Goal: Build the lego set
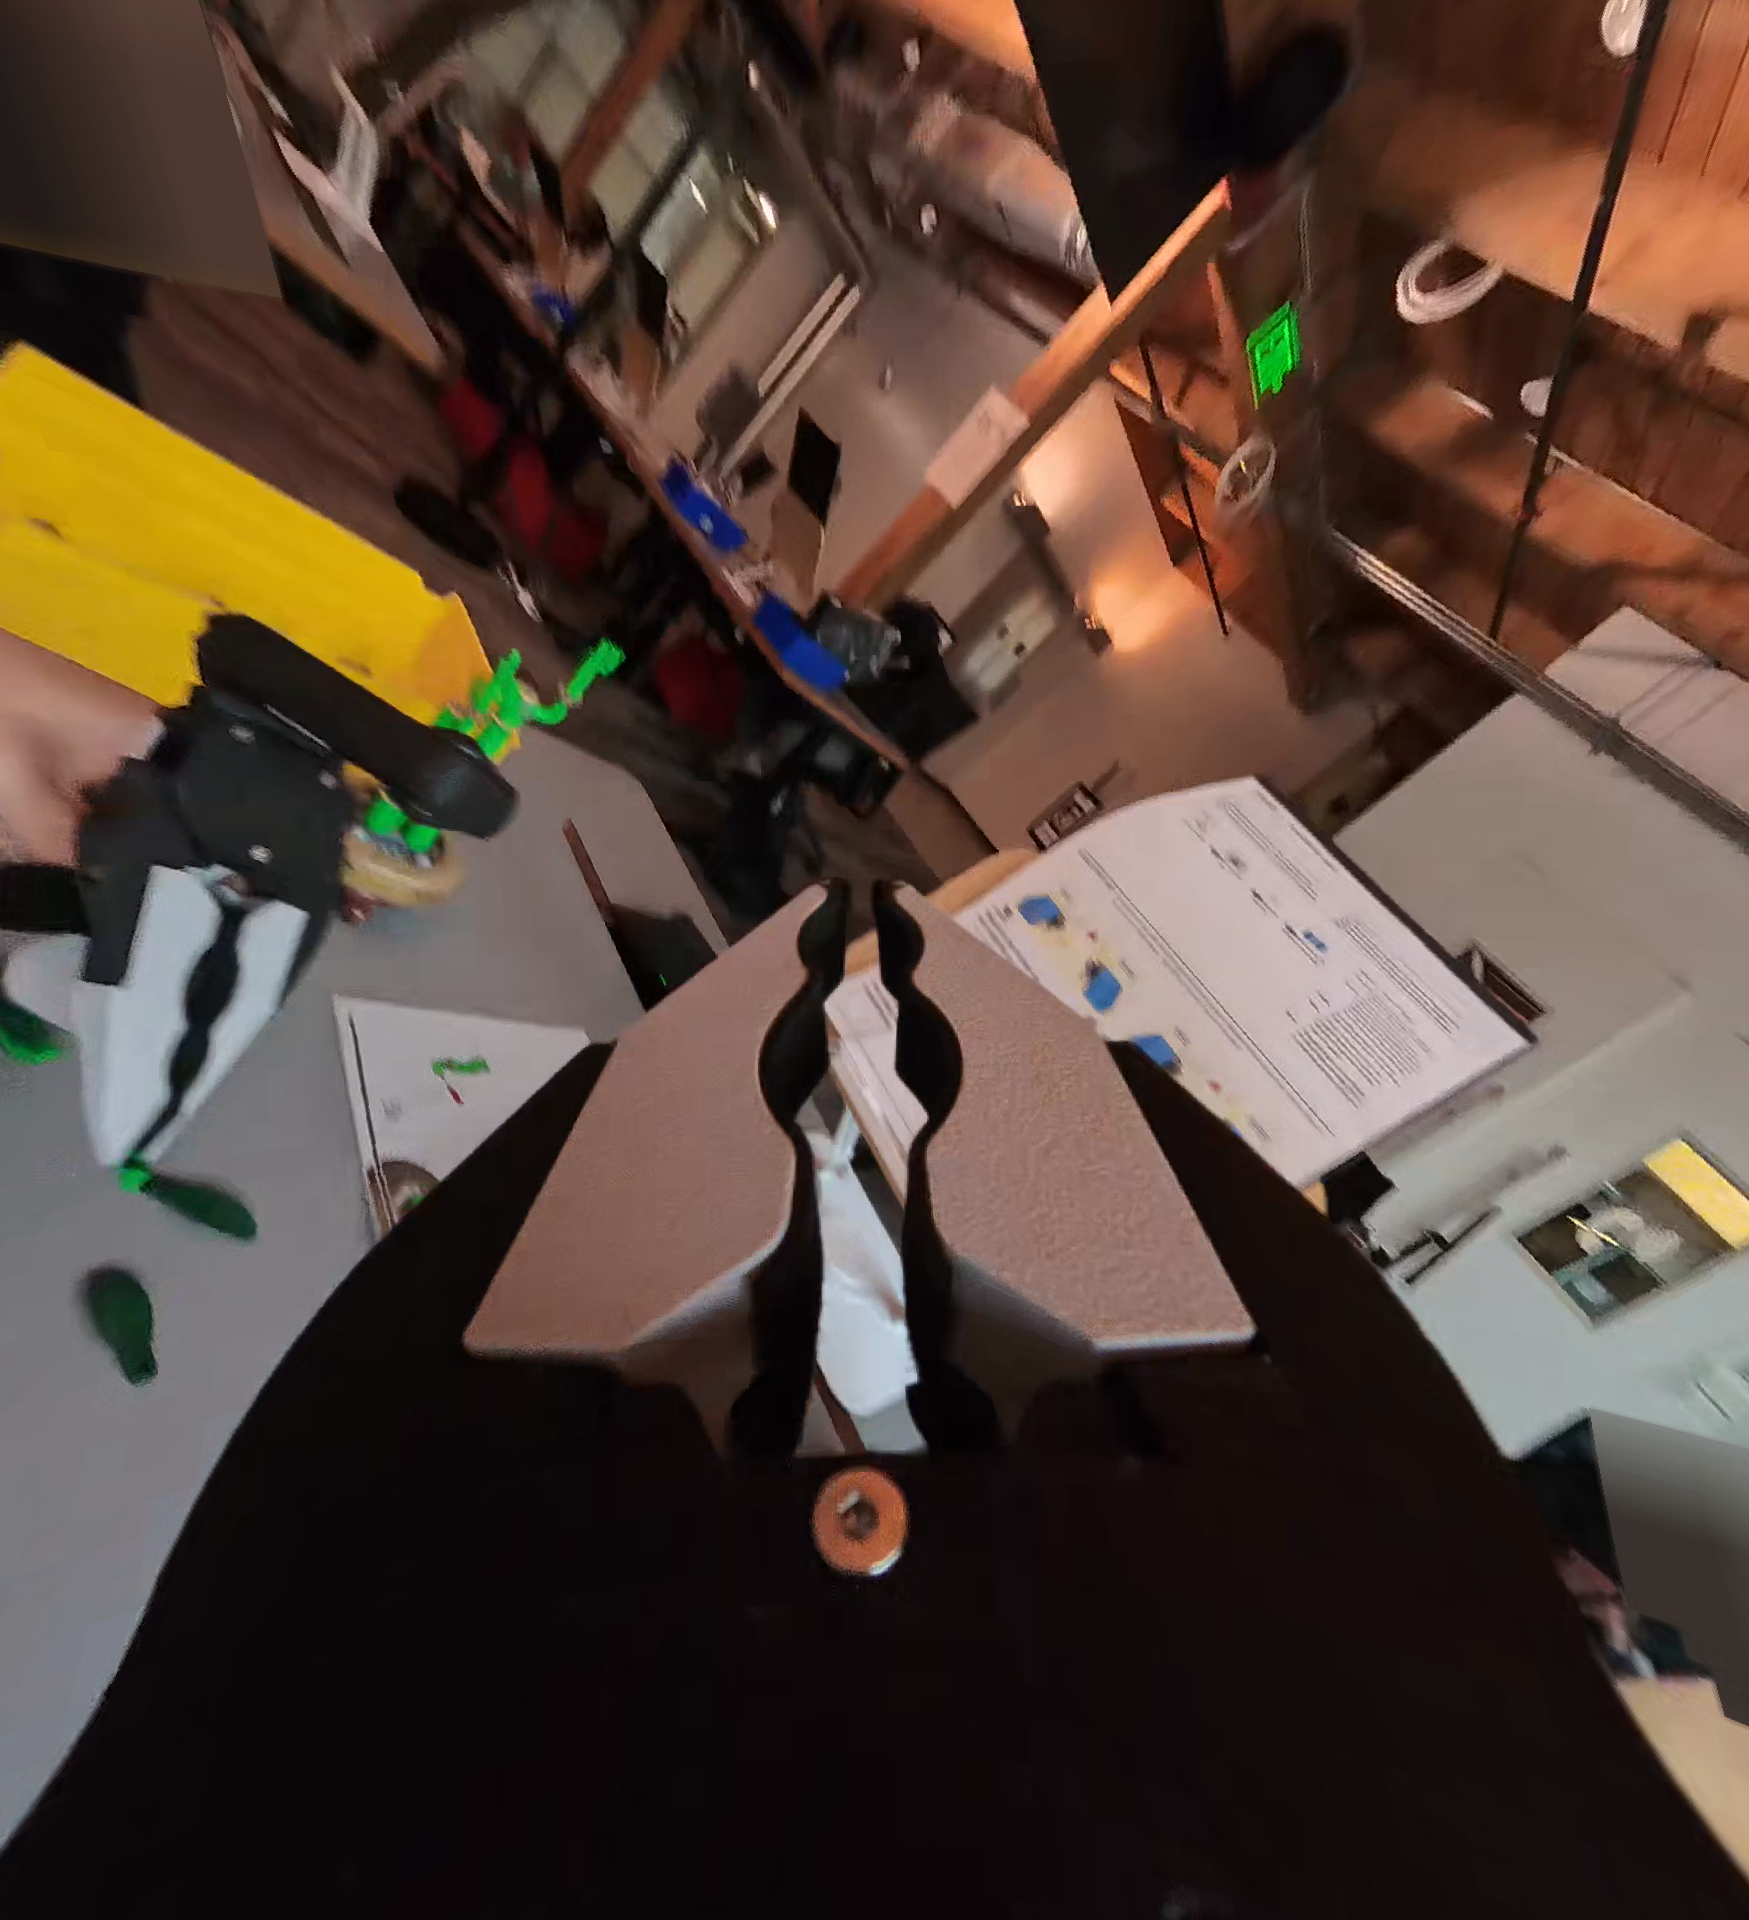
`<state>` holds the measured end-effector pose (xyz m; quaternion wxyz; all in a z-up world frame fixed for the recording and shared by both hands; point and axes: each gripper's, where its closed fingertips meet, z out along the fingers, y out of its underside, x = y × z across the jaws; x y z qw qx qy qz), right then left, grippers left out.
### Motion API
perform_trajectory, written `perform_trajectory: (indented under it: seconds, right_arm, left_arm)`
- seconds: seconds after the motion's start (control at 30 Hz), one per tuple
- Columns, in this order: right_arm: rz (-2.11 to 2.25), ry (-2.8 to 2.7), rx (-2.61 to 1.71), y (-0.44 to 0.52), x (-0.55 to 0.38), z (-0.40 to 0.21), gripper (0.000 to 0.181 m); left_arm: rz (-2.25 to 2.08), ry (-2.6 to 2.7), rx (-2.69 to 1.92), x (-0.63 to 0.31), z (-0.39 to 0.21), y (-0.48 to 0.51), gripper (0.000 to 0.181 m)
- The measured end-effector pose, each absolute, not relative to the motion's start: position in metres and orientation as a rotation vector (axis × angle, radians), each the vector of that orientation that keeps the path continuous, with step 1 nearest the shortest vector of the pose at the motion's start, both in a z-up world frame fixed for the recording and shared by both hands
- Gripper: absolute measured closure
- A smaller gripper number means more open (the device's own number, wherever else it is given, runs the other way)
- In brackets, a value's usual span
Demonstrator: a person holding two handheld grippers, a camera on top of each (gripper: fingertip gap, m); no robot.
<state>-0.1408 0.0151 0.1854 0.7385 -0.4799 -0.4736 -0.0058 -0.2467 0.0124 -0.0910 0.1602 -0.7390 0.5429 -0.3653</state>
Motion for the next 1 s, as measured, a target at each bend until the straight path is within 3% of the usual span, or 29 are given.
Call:
perform_trajectory:
  seconds: [0.17, 0.37, 0.5, 0.7, 1.0]
  right_arm:
    - [0.102, -1.217, -1.115, 0.030, -0.175, 0.148, 0.161]
    - [0.431, -1.501, -1.405, 0.017, -0.204, -0.021, 0.167]
    - [0.373, -1.552, -1.395, 0.011, -0.217, -0.085, 0.170]
    - [0.404, -1.608, -1.400, 0.007, -0.233, -0.097, 0.166]
    - [0.444, -1.599, -1.361, 0.000, -0.233, -0.091, 0.175]
  left_arm:
    - [-1.224, 1.492, -2.238, -0.233, -0.046, 0.013, 0.177]
    - [-1.533, 1.380, -2.380, -0.223, -0.077, 0.006, 0.177]
    - [-1.633, 1.385, -2.445, -0.227, -0.093, -0.001, 0.177]
    - [-1.705, 1.408, -2.414, -0.228, -0.092, -0.004, 0.177]
    - [-1.736, 1.432, -2.388, -0.227, -0.090, -0.008, 0.177]
